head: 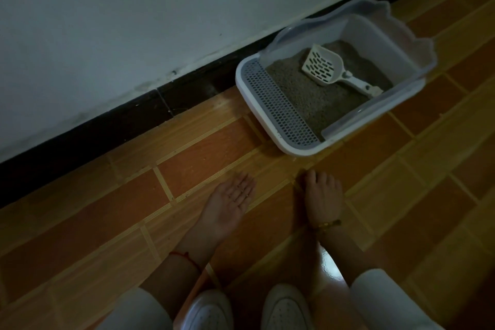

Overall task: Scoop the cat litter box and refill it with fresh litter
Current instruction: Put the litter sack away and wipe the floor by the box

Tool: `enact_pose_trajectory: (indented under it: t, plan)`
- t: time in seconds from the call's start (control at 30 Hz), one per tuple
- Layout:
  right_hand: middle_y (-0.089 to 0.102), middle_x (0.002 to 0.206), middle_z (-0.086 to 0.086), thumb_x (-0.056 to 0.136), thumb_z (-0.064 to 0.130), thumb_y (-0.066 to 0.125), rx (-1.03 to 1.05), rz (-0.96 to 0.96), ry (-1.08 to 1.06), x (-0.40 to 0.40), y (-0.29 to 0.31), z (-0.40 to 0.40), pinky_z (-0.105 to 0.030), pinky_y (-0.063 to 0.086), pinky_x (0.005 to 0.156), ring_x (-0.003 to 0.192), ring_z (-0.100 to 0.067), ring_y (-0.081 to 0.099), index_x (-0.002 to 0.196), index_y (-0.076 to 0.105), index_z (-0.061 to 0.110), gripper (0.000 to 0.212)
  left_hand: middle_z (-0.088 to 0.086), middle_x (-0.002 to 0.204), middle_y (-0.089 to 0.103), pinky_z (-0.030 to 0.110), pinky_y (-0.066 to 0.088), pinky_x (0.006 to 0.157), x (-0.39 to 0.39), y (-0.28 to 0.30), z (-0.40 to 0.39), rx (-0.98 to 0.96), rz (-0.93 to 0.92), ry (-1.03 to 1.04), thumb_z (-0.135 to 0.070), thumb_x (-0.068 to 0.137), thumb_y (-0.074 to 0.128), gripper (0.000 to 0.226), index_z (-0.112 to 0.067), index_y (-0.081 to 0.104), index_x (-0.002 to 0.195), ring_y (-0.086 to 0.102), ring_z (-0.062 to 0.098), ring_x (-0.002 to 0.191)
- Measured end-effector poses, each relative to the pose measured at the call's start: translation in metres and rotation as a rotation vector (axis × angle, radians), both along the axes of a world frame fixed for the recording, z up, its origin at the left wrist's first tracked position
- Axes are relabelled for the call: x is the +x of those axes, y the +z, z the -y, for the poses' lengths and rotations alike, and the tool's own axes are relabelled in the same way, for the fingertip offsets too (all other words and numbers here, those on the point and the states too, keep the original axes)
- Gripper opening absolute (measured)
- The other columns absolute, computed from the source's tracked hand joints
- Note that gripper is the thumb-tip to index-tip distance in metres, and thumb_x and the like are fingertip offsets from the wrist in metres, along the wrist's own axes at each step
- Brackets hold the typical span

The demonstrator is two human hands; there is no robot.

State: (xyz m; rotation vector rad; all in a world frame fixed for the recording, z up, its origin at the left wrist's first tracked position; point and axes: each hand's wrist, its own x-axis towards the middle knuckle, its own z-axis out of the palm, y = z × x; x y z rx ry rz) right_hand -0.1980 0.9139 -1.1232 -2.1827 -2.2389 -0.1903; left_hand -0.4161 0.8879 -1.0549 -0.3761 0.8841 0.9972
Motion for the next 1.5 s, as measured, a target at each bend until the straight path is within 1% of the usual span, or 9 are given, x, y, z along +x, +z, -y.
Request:
enact_pose_trajectory:
  t: [0.2,0.37,0.57,0.63,0.77,1.03,1.23,1.4,1.5]
  plan:
    - [0.059,0.068,-0.011,0.075,0.008,0.075,-0.009,-0.036,0.084,-0.015,0.008,0.000,-0.034,0.046,0.058,0.058,-0.024,0.054,0.078,0.058,0.007,0.018,0.016,0.120,0.064,0.036,0.041,0.104,0.001,-0.004,0.000,0.025,-0.022,-0.021,-0.018,0.096,0.047,0.030,0.002,0.059,0.116,0.057,0.026,0.117]
    - [0.059,0.070,-0.004,0.085,0.014,0.057,0.090,-0.166,0.398,-0.071,0.020,0.010,-0.027,0.042,0.056,0.058,-0.018,0.052,0.082,0.059,0.012,0.004,0.015,0.126,0.062,0.034,0.041,0.103,-0.003,-0.009,0.003,0.013,-0.040,-0.016,-0.018,0.099,0.042,0.035,0.002,0.056,0.124,0.058,0.024,0.117]
    - [0.061,0.072,-0.009,0.086,0.039,0.057,-0.001,-0.102,0.250,-0.087,0.018,-0.038,-0.034,0.047,0.055,0.060,-0.024,0.058,0.085,0.057,0.010,0.029,0.016,0.126,0.062,0.035,0.040,0.103,-0.028,-0.005,0.010,0.017,-0.045,0.084,-0.015,0.099,0.036,0.036,0.002,0.054,0.126,0.056,0.026,0.118]
    - [0.063,0.071,-0.010,0.084,0.034,0.060,-0.019,0.002,0.265,-0.090,0.015,-0.052,-0.031,0.046,0.049,0.056,-0.024,0.059,0.082,0.059,0.010,0.025,0.016,0.125,0.062,0.036,0.040,0.104,-0.039,-0.002,0.012,0.024,-0.045,0.125,-0.014,0.099,0.037,0.034,0.002,0.055,0.124,0.056,0.026,0.118]
    - [0.064,0.070,-0.009,0.081,0.011,0.035,0.004,0.112,0.409,-0.096,0.008,-0.060,-0.028,0.045,0.046,0.058,-0.022,0.061,0.076,0.062,0.009,0.027,0.016,0.122,0.064,0.037,0.036,0.110,-0.056,0.000,0.016,0.037,-0.066,0.176,-0.014,0.100,0.035,0.033,0.003,0.059,0.117,0.055,0.026,0.121]
    - [0.060,0.068,-0.007,0.092,0.018,0.043,0.042,0.118,0.482,-0.110,0.005,-0.053,-0.034,0.045,0.059,0.061,-0.024,0.057,0.079,0.057,0.011,0.020,0.016,0.123,0.062,0.037,0.037,0.107,-0.061,0.001,0.027,0.036,-0.105,0.188,-0.015,0.101,0.037,0.031,0.002,0.058,0.114,0.055,0.026,0.118]
    - [0.060,0.067,-0.006,0.089,0.009,0.027,-0.023,0.142,0.487,-0.117,0.012,-0.051,-0.034,0.046,0.060,0.060,-0.023,0.056,0.079,0.054,0.012,0.029,0.016,0.126,0.060,0.036,0.035,0.110,-0.064,-0.009,0.033,-0.003,-0.108,0.194,-0.013,0.100,0.034,0.034,0.003,0.056,0.121,0.053,0.025,0.122]
    - [0.058,0.065,-0.004,0.076,0.010,0.035,0.049,-0.130,0.667,-0.160,0.044,-0.016,-0.030,0.047,0.057,0.059,-0.019,0.056,0.079,0.050,0.014,0.016,0.012,0.120,0.063,0.037,0.034,0.110,-0.061,-0.019,0.032,0.016,-0.175,0.226,-0.017,0.100,0.034,0.034,-0.001,0.056,0.121,0.054,0.023,0.117]
    - [0.060,0.062,-0.002,0.072,0.011,0.046,0.175,-0.353,0.911,-0.186,0.066,0.002,-0.025,0.048,0.058,0.058,-0.013,0.060,0.080,0.047,0.012,0.008,0.001,0.086,0.068,0.043,0.043,0.084,-0.060,-0.030,0.025,0.027,-0.261,0.288,-0.028,0.097,0.045,0.027,-0.012,0.067,0.097,0.063,0.016,0.084]
